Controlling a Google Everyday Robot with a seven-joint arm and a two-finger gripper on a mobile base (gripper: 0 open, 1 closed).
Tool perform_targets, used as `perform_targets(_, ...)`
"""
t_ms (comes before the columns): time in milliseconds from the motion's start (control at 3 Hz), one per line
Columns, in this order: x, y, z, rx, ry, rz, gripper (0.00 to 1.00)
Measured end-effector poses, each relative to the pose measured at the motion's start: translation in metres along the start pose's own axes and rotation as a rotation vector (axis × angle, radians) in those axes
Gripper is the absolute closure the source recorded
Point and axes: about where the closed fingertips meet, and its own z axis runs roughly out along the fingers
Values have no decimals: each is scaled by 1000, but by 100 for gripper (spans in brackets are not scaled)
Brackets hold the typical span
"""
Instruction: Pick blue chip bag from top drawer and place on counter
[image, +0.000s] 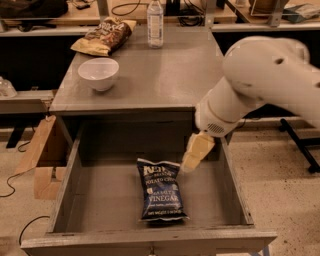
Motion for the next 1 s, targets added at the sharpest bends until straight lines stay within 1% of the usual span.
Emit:
perform_targets(333, -6, 23, 69, -64, -49, 37, 0)
perform_targets(667, -8, 51, 124, -136, -85, 64, 0)
perform_targets(1000, -12, 80, 175, -217, -129, 89, 2)
